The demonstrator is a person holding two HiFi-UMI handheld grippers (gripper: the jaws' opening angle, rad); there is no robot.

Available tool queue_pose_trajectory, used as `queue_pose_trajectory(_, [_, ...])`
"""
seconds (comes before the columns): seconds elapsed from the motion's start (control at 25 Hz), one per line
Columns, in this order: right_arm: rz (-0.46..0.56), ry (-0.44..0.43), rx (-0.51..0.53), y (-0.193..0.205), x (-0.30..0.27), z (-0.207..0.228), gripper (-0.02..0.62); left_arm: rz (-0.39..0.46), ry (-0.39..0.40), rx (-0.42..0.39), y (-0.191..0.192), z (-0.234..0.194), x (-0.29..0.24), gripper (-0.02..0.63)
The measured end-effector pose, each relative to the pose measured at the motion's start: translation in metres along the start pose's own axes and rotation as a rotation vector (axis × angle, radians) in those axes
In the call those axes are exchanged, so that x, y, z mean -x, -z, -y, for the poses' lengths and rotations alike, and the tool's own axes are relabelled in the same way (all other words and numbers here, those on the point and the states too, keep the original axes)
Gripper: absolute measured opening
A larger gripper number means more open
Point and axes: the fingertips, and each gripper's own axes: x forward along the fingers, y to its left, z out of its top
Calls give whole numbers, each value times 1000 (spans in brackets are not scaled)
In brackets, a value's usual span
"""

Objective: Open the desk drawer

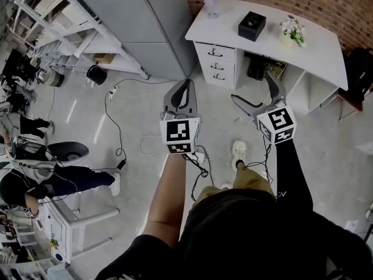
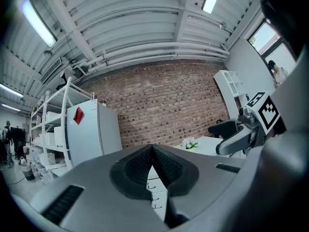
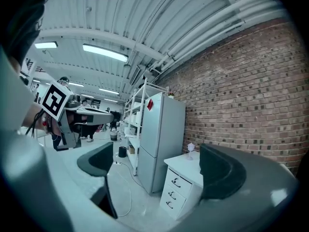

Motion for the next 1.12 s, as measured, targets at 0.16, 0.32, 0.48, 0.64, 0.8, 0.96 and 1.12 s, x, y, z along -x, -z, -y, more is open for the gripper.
queue_pose_trajectory(0.16, [11, -13, 5, -3, -35, 27, 566, 4, -16, -2, -4, -11, -35, 9])
queue_pose_trajectory(0.32, [24, -40, 11, -11, -72, 52, 565, 10, -40, -6, -12, -25, -72, 9])
queue_pose_trajectory(0.48, [34, -56, 12, -16, -107, 81, 565, 12, -59, -11, -17, -37, -112, 9])
queue_pose_trajectory(0.64, [28, -82, 13, -16, -144, 109, 565, 4, -84, -16, -20, -47, -149, 9])
queue_pose_trajectory(0.8, [37, -105, 7, -15, -180, 134, 565, -3, -109, -24, -19, -60, -184, 9])
queue_pose_trajectory(0.96, [24, -139, 8, -4, -205, 145, 565, -26, -124, -4, -6, -65, -210, 9])
queue_pose_trajectory(1.12, [8, -160, 5, 7, -222, 155, 565, -41, -123, 14, 3, -62, -229, 9])
